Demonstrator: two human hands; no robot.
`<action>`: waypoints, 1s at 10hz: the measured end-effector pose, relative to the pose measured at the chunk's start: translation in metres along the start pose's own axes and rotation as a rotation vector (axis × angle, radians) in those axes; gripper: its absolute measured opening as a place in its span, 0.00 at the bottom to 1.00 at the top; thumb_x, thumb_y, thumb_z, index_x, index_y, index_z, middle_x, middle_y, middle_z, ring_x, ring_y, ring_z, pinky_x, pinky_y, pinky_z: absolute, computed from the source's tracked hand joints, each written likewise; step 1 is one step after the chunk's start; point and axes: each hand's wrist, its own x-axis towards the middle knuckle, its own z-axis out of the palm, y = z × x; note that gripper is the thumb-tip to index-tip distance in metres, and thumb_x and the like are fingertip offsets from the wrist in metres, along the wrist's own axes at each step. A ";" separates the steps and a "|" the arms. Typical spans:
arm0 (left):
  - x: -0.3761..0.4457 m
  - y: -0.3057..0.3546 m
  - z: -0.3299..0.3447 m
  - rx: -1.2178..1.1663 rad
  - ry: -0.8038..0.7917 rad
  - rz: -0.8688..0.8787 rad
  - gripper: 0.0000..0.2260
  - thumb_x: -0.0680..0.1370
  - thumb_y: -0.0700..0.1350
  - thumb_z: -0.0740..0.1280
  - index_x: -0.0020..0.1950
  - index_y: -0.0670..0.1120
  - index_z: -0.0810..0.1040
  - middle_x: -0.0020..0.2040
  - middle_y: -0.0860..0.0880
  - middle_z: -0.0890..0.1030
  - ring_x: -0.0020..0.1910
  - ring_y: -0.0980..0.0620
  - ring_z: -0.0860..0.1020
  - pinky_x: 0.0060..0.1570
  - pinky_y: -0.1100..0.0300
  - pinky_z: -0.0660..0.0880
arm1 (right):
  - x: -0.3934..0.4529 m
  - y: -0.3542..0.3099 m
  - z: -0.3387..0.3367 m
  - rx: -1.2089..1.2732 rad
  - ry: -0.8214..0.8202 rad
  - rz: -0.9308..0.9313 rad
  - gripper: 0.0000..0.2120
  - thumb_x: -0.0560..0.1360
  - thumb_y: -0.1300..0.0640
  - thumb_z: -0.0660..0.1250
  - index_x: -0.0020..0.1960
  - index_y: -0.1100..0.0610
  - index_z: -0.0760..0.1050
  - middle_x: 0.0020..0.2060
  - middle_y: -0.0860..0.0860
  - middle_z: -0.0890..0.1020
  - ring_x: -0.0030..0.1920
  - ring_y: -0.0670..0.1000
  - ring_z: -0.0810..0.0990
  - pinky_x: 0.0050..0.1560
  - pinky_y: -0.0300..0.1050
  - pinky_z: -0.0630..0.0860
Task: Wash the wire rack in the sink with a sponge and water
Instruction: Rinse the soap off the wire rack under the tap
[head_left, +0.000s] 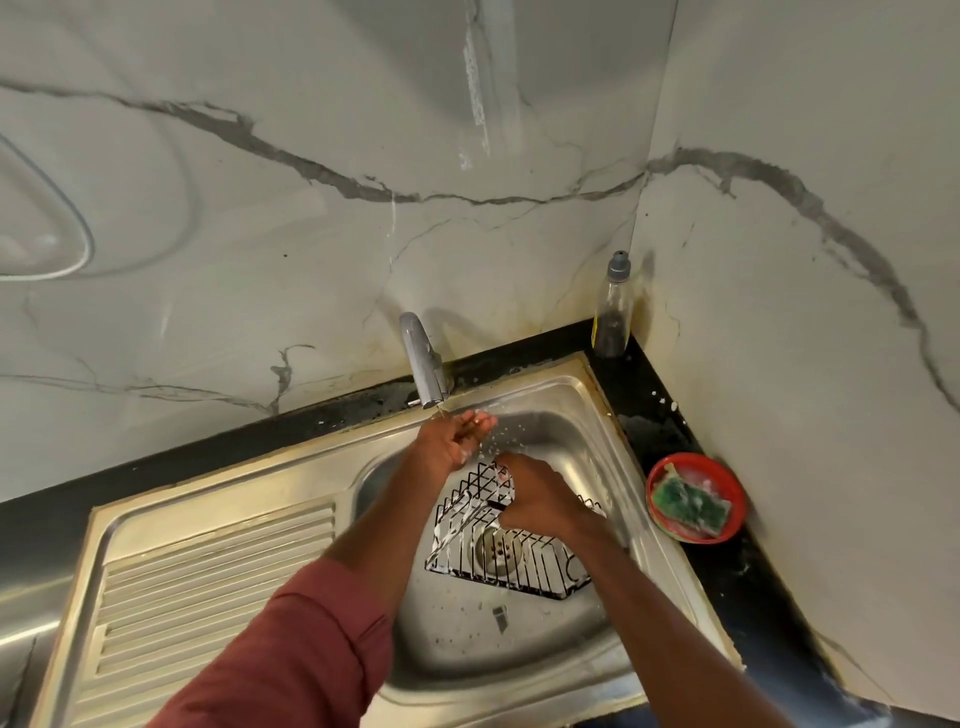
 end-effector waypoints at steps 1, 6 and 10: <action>0.031 -0.007 -0.008 0.054 0.074 -0.020 0.20 0.73 0.39 0.79 0.60 0.34 0.77 0.67 0.33 0.78 0.66 0.40 0.80 0.45 0.58 0.85 | 0.002 0.000 0.002 -0.005 0.010 0.005 0.44 0.63 0.64 0.76 0.76 0.49 0.65 0.70 0.53 0.76 0.62 0.54 0.80 0.57 0.51 0.81; 0.010 -0.006 -0.010 1.457 0.332 0.238 0.07 0.78 0.51 0.71 0.51 0.49 0.85 0.49 0.48 0.86 0.52 0.47 0.84 0.62 0.48 0.77 | 0.004 0.007 0.008 -0.033 -0.061 0.078 0.44 0.66 0.63 0.76 0.78 0.53 0.62 0.71 0.53 0.73 0.69 0.55 0.74 0.63 0.49 0.76; -0.010 0.019 -0.005 1.459 0.113 0.118 0.13 0.82 0.56 0.68 0.53 0.49 0.86 0.44 0.52 0.87 0.39 0.56 0.84 0.47 0.61 0.77 | 0.007 0.006 0.010 -0.088 -0.074 0.100 0.42 0.66 0.63 0.75 0.76 0.51 0.62 0.69 0.52 0.74 0.64 0.55 0.76 0.57 0.50 0.79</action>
